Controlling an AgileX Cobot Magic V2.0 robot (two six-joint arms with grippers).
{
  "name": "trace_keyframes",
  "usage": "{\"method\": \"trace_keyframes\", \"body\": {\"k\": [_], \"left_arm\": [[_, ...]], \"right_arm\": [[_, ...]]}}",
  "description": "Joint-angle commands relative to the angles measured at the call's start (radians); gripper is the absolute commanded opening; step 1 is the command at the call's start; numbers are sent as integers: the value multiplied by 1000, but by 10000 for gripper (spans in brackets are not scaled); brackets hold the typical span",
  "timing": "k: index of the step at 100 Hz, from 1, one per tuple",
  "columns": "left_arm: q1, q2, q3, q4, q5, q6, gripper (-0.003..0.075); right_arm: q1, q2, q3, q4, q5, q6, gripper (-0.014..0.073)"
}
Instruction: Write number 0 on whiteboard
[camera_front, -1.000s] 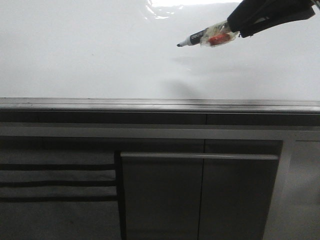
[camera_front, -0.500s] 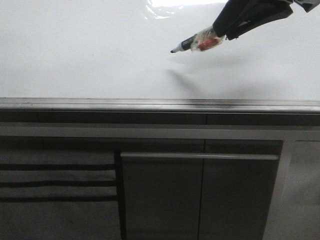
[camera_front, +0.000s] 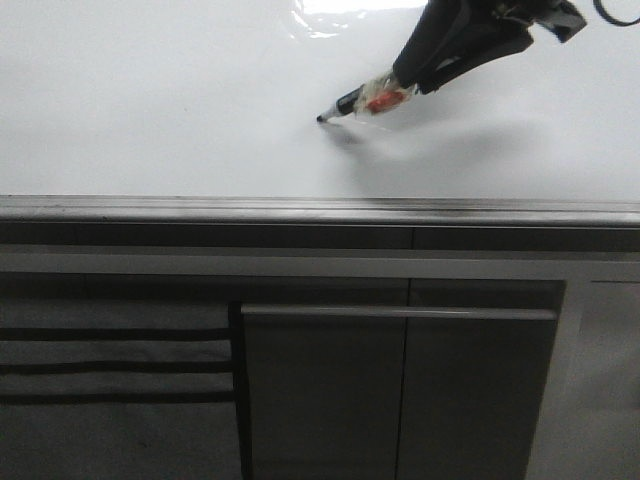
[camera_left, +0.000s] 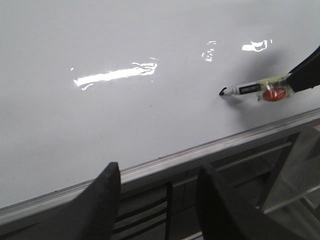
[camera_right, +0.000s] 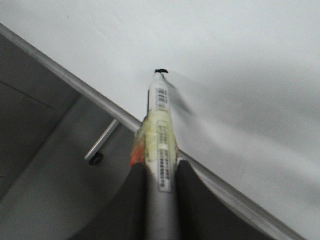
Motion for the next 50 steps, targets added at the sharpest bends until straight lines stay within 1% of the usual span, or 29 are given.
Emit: {"method": "trace_keyframes", "body": {"k": [1, 7, 14, 24, 50], "left_arm": [[3, -6, -29, -16, -80, -9, 311], [3, -6, -29, -16, -80, -9, 311], [3, -6, -29, -16, -80, -9, 311], [3, -6, -29, -16, -80, -9, 311], [3, -6, -29, -16, -78, -9, 311]], "right_arm": [[-1, 18, -44, 9, 41, 1, -27], [-5, 31, -44, -48, 78, 38, -27], [-12, 21, -44, -109, 63, 99, -27], [-19, -6, -60, -113, 40, 101, -27], [-19, -15, -164, -114, 57, 101, -27]]}}
